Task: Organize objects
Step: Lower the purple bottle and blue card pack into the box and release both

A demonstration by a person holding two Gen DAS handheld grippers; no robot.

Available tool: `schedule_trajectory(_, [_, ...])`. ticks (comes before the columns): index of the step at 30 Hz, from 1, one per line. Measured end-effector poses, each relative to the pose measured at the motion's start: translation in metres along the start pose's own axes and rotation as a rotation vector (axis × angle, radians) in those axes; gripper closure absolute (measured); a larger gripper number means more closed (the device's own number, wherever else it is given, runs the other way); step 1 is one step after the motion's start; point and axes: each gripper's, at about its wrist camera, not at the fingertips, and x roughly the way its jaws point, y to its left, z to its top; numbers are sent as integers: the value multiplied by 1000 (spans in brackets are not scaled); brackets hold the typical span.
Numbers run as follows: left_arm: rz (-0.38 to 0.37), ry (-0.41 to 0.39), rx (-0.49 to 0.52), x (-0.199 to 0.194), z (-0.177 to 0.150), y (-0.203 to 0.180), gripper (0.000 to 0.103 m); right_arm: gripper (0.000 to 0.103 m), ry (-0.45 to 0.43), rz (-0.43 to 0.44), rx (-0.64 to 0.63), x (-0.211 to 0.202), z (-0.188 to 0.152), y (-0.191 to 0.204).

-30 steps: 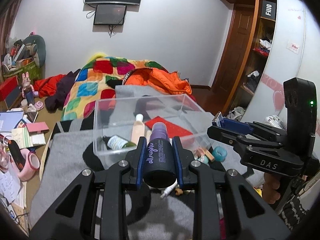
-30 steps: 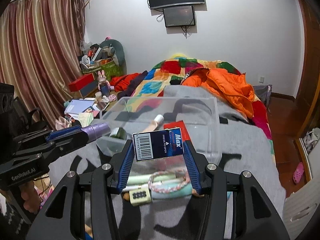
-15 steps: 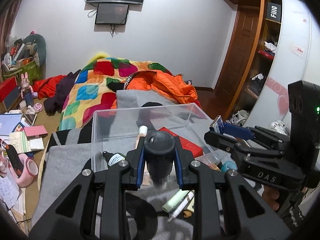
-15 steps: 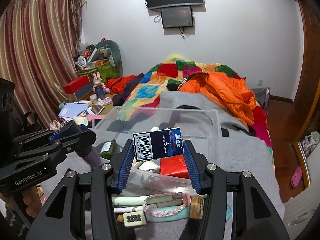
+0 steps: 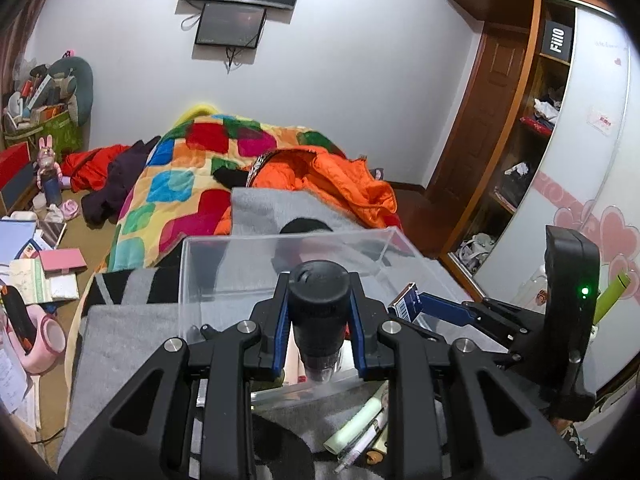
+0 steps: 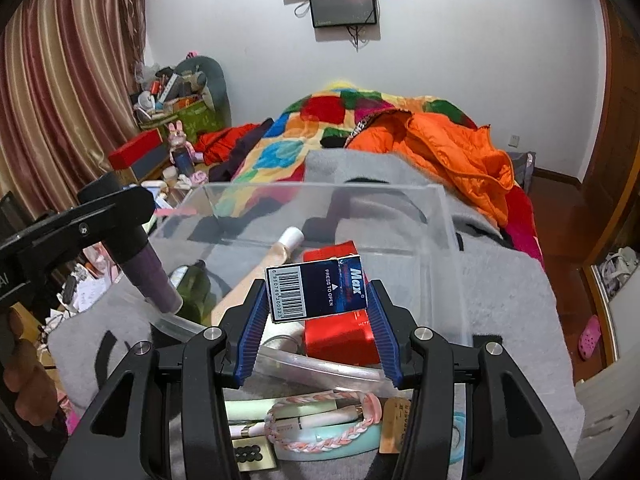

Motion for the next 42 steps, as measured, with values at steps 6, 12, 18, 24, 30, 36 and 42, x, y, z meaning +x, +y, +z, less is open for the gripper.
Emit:
schedule_trajectory(6, [14,40,-11,18,-6,6,78,57,38,-8,-2,10,-4,3])
schedule_trajectory(12, [16,111,-29,39,-17,14,78,57,45,-7,7,11,-4,1])
schedule_trajectory(18, [36,142,-21,47,-27,14,78,54,52,-20,8,13,-3,2])
schedule_trajectory(24, [35,120,-12,36,-24,11,73,53,48,-12,0,7,-3,3])
schedule_trajectory(30, [34,87,0,17,-23,4,48,46,20,-9,-16,-9,-5,6])
schedule_trajectory(36, [71,53,37,-2,-24,-5,39,44,-13,-8,-8,-32,-11,0])
schedule_trajectory(42, [69,49,43,-14,-31,-10,31,39,-41,-50,2,-55,-21,-13])
